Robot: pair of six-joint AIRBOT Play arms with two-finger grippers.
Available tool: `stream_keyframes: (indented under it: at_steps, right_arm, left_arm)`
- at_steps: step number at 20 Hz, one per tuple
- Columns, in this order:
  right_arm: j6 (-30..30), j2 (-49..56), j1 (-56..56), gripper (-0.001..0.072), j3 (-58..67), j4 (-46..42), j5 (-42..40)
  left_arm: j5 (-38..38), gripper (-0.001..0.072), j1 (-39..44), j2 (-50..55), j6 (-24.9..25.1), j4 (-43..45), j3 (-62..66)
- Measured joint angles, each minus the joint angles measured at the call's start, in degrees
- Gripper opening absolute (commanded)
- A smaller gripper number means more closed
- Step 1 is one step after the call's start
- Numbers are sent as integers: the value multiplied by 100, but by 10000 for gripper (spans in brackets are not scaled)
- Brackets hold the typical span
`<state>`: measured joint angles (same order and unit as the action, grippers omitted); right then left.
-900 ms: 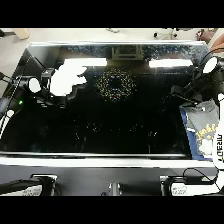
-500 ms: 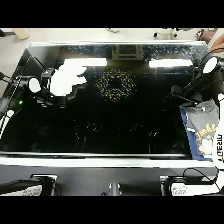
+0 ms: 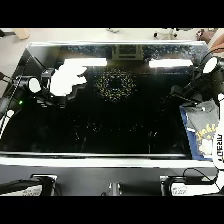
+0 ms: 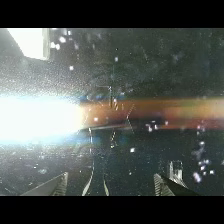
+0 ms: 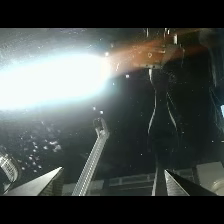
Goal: Fold the shirts.
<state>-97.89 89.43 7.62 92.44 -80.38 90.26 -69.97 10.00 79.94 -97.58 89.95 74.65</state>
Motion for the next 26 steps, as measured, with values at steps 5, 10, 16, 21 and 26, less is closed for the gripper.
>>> stream_keyframes:
  at_steps: [5, 10, 16, 21, 26]
  right_arm:
    - [0, 0, 0, 673, 0, 0, 0]
    - [15, 0, 0, 675, 0, 2, -282]
    - [42, 7, 0, 675, 0, -7, -605]
    - [140, 7, 0, 671, 0, 13, -625]
    - [330, -59, 0, 609, 7, 55, -651]
  left_arm:
    - [376, 622, 4, 59, -59, -101, -2]
    - [1528, 625, -195, 525, -184, -94, 240]
    - [1423, 694, -1102, 2485, -785, -614, 2426]
    - [1403, 28, -1329, 3523, -918, -1346, 3193]
    - [1497, 24, -1279, 3453, -308, -2068, 3550]
